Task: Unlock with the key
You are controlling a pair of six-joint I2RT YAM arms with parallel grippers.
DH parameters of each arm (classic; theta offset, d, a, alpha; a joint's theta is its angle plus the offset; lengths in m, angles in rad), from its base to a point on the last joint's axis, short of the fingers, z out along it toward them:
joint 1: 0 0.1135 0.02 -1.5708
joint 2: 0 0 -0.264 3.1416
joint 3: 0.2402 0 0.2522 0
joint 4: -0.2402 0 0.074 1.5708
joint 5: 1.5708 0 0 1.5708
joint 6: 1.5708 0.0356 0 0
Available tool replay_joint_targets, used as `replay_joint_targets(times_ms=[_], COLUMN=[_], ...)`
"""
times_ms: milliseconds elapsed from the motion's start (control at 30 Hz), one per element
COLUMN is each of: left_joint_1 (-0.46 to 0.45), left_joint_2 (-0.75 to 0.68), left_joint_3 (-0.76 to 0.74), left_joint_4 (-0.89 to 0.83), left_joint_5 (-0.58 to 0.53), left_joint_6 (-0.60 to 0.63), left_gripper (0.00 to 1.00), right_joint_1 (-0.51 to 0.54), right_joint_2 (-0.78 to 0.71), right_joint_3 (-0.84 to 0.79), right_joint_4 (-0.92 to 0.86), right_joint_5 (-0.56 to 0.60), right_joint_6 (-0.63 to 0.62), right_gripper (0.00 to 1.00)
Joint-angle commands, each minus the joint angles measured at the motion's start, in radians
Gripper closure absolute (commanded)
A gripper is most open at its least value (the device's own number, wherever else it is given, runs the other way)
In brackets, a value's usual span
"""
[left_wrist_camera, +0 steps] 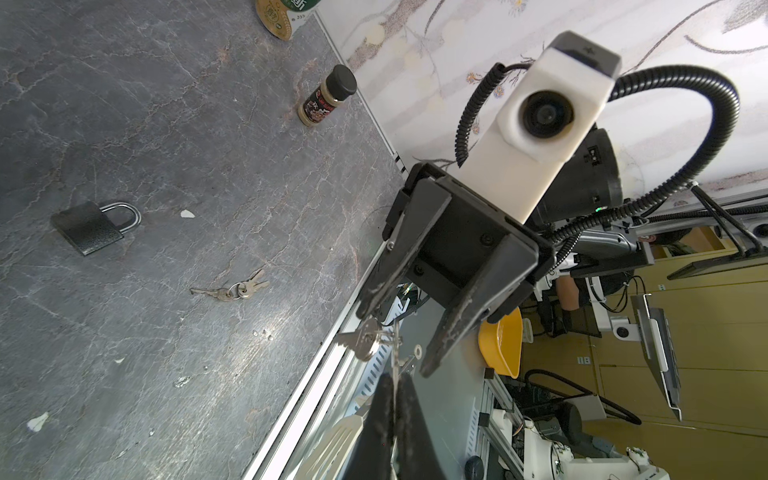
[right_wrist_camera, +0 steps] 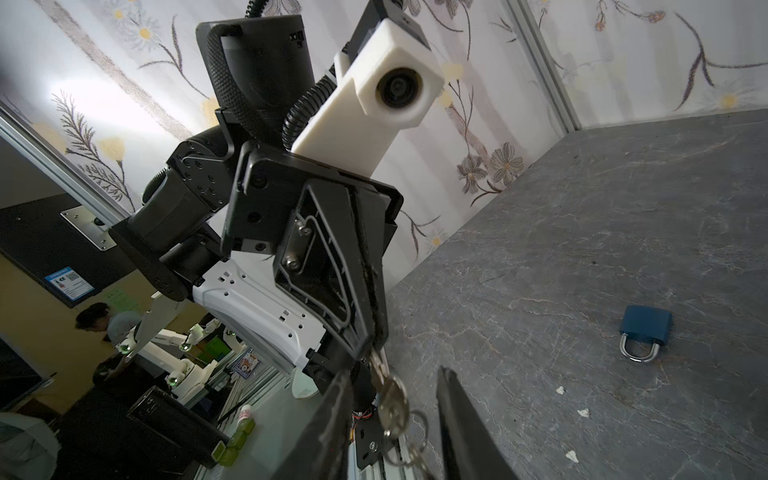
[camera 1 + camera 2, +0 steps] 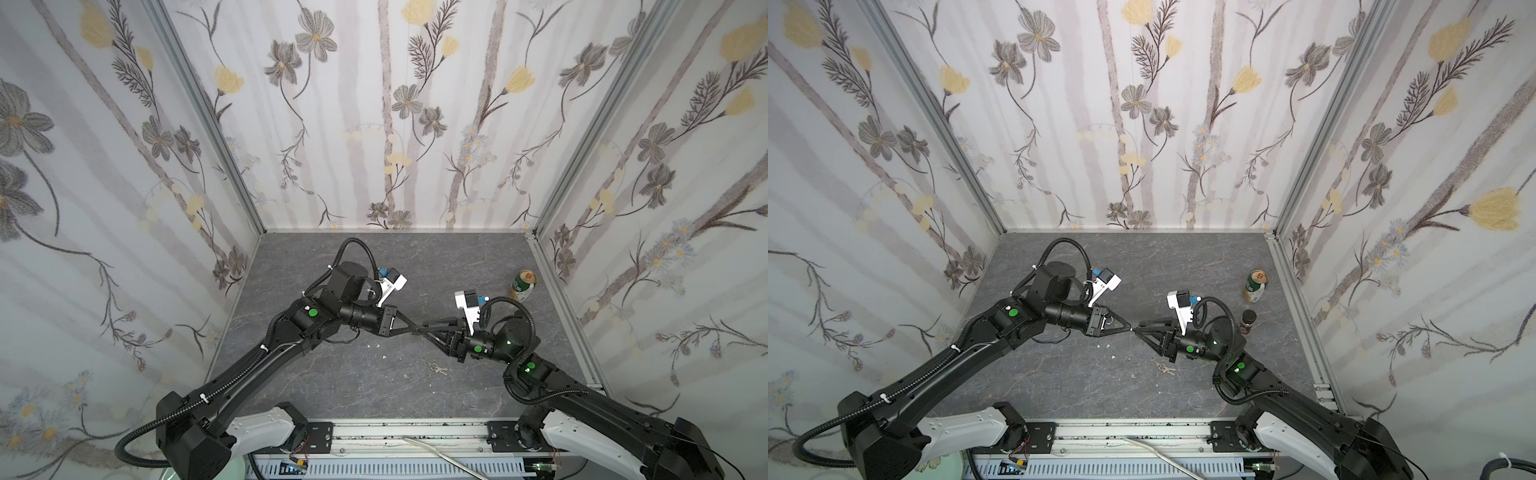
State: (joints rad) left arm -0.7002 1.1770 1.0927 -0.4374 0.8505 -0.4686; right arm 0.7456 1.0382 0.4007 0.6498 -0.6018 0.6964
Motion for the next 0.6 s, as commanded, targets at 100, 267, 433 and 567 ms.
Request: replay_joint_targets(times_ms=[100,267,433,567], left_joint_1=[-0.001,-0.001,0.002,0.001], left_joint_2=[0.000,-0.002,0.000,-0.003], left_joint_3=[-0.002,-0.002,-0.003,-0.004], left_joint_4=[0.030,0.025,0.025,0.029], left_joint_5=[0.012,-0.008,-0.015,-0.023], left_joint_6=[0.007,0.016,0.018,0.018], left_gripper=[1.00,1.00,1.00,1.00], right_joint_1=[0.000,0.001,0.000,0.000], right_joint_2=[0.019,0.022,0.011,0.011], right_joint_3=[0.020,0.018,0.009,0.001], right_joint_4=[0.063,0.048,0.039,0.041], right_joint_5=[-0.057,-0.080,-0.082,-0.094], right_joint_6=[0.005,-0.004,-0.009,-0.007], right_gripper=[0.79,0.78,0.77,0.82])
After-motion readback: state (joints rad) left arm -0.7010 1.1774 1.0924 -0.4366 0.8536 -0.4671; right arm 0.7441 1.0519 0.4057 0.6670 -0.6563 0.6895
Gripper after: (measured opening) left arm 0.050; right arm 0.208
